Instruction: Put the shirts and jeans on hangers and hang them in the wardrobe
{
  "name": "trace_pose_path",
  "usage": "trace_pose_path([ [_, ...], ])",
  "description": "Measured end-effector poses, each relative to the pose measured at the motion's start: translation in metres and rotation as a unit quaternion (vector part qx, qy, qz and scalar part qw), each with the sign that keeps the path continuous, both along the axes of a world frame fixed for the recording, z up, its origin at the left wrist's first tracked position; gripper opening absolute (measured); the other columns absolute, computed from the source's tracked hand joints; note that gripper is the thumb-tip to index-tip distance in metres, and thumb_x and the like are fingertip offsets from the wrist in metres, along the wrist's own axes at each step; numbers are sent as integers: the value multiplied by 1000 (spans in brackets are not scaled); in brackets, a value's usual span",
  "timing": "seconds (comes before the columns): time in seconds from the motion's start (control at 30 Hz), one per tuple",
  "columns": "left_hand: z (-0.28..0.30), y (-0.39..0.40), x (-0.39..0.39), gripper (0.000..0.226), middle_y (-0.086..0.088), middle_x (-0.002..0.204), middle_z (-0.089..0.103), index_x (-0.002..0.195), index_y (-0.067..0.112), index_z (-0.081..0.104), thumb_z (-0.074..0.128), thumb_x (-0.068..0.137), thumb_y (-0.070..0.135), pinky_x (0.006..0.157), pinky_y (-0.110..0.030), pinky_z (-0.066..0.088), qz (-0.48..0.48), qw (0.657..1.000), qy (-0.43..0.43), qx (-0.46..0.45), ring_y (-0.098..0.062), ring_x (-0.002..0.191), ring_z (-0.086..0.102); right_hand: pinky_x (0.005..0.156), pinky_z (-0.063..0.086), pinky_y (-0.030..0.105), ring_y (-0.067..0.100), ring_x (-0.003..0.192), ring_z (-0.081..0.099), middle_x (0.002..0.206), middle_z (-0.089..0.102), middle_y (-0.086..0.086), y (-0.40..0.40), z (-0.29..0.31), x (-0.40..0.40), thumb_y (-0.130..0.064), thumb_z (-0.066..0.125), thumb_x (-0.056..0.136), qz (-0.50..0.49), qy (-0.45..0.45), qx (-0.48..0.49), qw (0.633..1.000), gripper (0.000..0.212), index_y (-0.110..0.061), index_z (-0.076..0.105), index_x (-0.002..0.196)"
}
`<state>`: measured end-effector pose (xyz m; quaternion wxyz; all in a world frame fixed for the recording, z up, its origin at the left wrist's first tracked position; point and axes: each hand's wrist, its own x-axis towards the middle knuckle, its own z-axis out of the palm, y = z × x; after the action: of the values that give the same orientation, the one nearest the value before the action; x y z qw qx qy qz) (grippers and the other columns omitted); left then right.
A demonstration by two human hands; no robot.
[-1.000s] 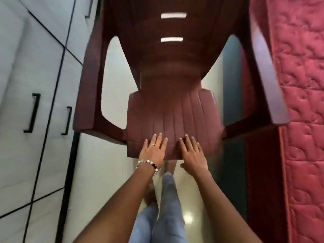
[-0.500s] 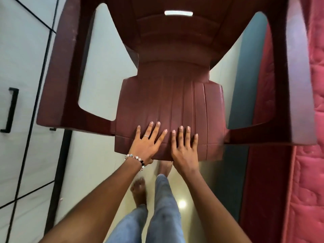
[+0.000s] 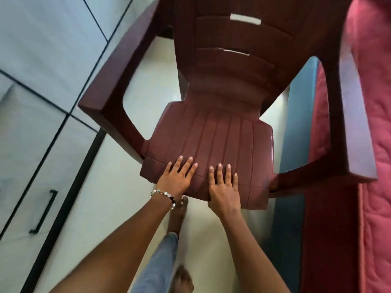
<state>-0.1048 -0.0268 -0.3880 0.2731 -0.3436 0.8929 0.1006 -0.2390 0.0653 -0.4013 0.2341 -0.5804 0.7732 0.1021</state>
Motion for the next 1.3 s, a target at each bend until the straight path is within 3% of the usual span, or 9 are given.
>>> trace_pose_path([
  [0.37, -1, -205, -138, 83, -2, 160, -11, 152, 21, -6, 52, 93, 9, 117, -49, 11, 9, 999, 8, 30, -31, 146, -9, 117, 8, 52, 41, 147, 2, 161, 9, 14, -197, -2, -131, -16, 58, 89, -36, 21, -15, 999, 81, -15, 8, 154],
  [0.5, 0, -264, -182, 82, -1, 160, -10, 152, 22, -5, 52, 93, 12, 117, -49, 11, 14, 999, 11, 40, -31, 146, -8, 98, 44, 50, 41, 126, 51, 135, 57, 13, -252, -13, -175, -23, 91, 44, -34, 50, -22, 998, 96, -14, 57, 133],
  [0.6, 2, -297, -211, 75, -2, 160, -8, 152, 21, -3, 46, 97, 11, 117, -50, 12, 18, 999, 5, 39, -32, 146, -8, 86, 52, 50, 40, 112, 61, 121, 67, 13, -291, -20, -206, -23, 95, 20, -38, 49, -43, 997, 105, -13, 68, 120],
  [0.67, 0, -318, -227, 72, -3, 160, -8, 152, 20, -3, 43, 97, 11, 116, -51, 12, 18, 999, 1, 32, -33, 146, -7, 94, 47, 51, 42, 121, 54, 131, 60, 15, -316, -13, -223, -26, 95, 34, -38, 50, -12, 998, 103, -13, 60, 130],
  [0.77, 1, -349, -252, 71, -5, 160, -8, 152, 19, -3, 41, 98, 12, 116, -51, 12, 19, 999, -11, 30, -34, 146, -8, 118, 10, 48, 40, 147, 5, 160, 11, 14, -345, -5, -247, -21, 64, 87, -13, 25, 2, 1000, 87, -16, 8, 154],
  [0.83, 4, -368, -270, 73, -6, 160, -8, 152, 18, -4, 44, 97, 12, 116, -52, 13, 19, 999, -15, 37, -35, 146, -7, 119, 0, 46, 38, 147, -7, 162, -2, 12, -364, -6, -267, -19, 55, 93, 0, 47, 6, 999, 85, -17, -5, 153],
  [1.03, 5, -383, -281, 80, -3, 160, -12, 151, 19, -8, 48, 95, 11, 115, -53, 13, 26, 997, -38, 59, -34, 146, -10, 103, 39, 51, 42, 133, 41, 139, 52, 18, -375, -10, -278, -31, 96, 29, 12, 8, -9, 1000, 119, -11, 52, 137],
  [1.17, 12, -384, -284, 77, -2, 159, -13, 152, 19, -7, 46, 97, 10, 117, -51, 11, 40, 994, -48, 86, -32, 146, -11, 118, -4, 44, 36, 146, -13, 161, -7, 10, -381, 0, -285, -29, 73, 79, 29, -26, 39, 998, 110, -17, -7, 153],
  [1.3, 25, -376, -283, 68, -5, 160, 0, 152, 17, 9, 47, 96, 13, 114, -48, 25, 72, 993, -22, 93, -35, 146, 6, 117, 20, 42, 35, 147, 9, 160, 12, 12, -387, 28, -278, -18, 55, 93, -5, -42, 45, 998, 73, -15, 13, 153],
])
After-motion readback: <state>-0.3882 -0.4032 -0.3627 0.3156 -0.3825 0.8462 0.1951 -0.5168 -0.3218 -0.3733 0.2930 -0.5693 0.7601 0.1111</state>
